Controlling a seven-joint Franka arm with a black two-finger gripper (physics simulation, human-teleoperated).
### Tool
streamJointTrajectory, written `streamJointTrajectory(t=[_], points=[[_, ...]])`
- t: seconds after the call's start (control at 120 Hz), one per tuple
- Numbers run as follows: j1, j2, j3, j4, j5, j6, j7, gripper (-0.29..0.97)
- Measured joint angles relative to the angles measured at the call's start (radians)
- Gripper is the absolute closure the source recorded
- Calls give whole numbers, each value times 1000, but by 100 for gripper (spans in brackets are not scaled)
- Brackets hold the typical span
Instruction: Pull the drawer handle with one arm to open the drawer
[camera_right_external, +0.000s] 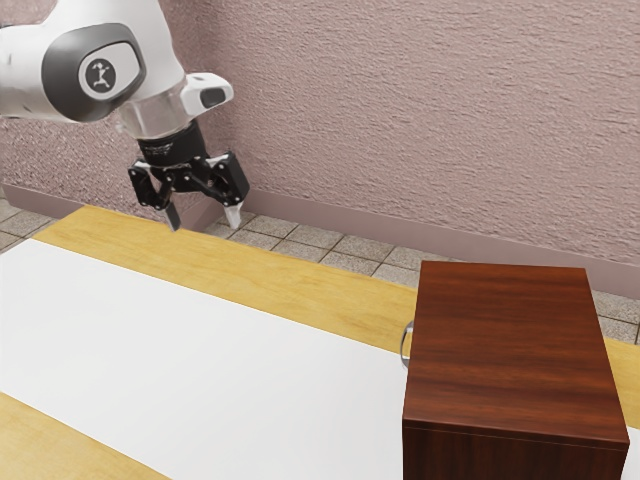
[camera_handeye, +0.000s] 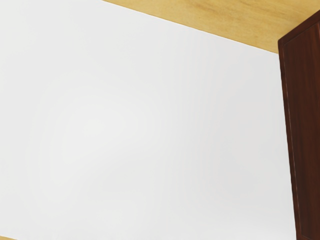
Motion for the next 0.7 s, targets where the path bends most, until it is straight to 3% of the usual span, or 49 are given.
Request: streamJointTrajectory(t=[0.233, 0.442, 0.7], points=[[-1, -83, -59, -175, -107, 121, -22, 0], [-1, -66, -106, -271, -166, 233, -58, 2], [-2, 8, -147, -305, -190, 343, -94, 19]])
